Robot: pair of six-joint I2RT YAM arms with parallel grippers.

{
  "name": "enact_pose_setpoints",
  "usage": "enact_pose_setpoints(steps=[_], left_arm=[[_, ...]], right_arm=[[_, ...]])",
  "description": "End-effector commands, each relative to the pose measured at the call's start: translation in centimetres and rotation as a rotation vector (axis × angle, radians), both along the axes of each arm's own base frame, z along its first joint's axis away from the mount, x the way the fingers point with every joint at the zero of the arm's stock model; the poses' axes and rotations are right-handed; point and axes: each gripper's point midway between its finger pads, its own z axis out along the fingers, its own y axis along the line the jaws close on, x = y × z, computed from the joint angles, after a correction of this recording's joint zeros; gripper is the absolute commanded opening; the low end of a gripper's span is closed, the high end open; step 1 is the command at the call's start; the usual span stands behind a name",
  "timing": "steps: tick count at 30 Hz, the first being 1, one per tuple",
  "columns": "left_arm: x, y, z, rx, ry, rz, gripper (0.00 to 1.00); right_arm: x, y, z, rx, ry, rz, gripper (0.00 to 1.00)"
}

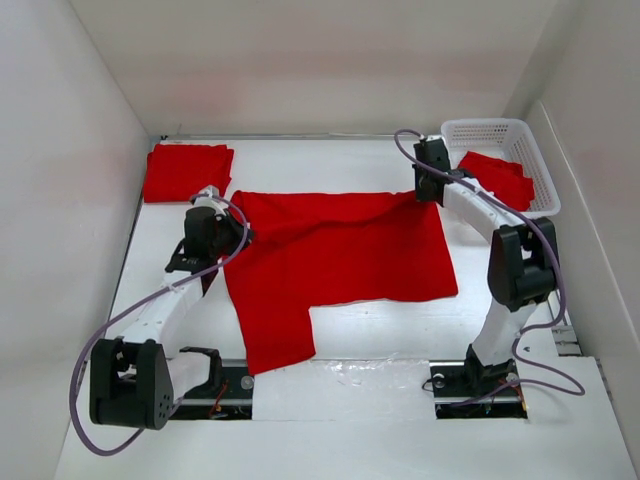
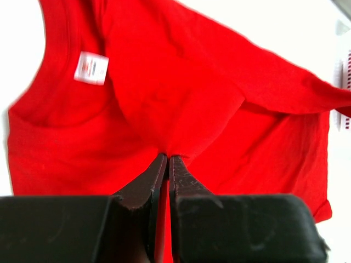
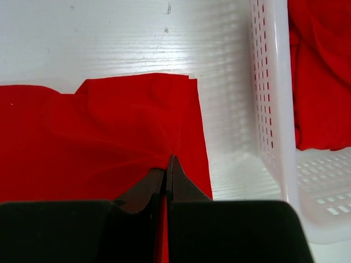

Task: Fold and stack the t-shirts
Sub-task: Fold the flattened tshirt in 1/3 of the way

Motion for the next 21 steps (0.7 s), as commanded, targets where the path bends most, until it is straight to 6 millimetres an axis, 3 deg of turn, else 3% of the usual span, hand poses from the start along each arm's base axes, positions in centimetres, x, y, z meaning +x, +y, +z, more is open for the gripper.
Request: enact_pose_setpoints(steps=[1,6,11,13,17,21], left_arm=[[-0.7,-0.2,-0.1,-0.044,-0.01,0.01,0.0],[-1.7,0.0,-0.7,-0.067,0.016,0.038,0.0],[0.4,-1.3,6.0,-0.126,-0.102,-0.007,0.0],[0.7,-2.0,7.0,-0.151,-0.101,-0.036,0.0],[-0.6,-2.5,6.5,-0.174,-0.054,-0.068,0.0],[-1.8,-0.5,4.0,-0.129,-0.006,0.054,0.0]], right_arm=[[-0.3,-0.7,-0.7,-0.005,0.008,-0.058,0.03],[-1.2,-1.4,-1.4,-0.003,0.044,-0.099,0.01],[-0.9,-1.3,0.9,0.041,0.008,-0.095,0.0],[-0.7,-1.0,1.2,0.052,0.001,-0.087,0.0],[-1.2,-1.1,1.5,0.059,0.002,-0.094,0.0],[-2.1,-1.7,0.1,0.049,0.037,-0.105,0.0]])
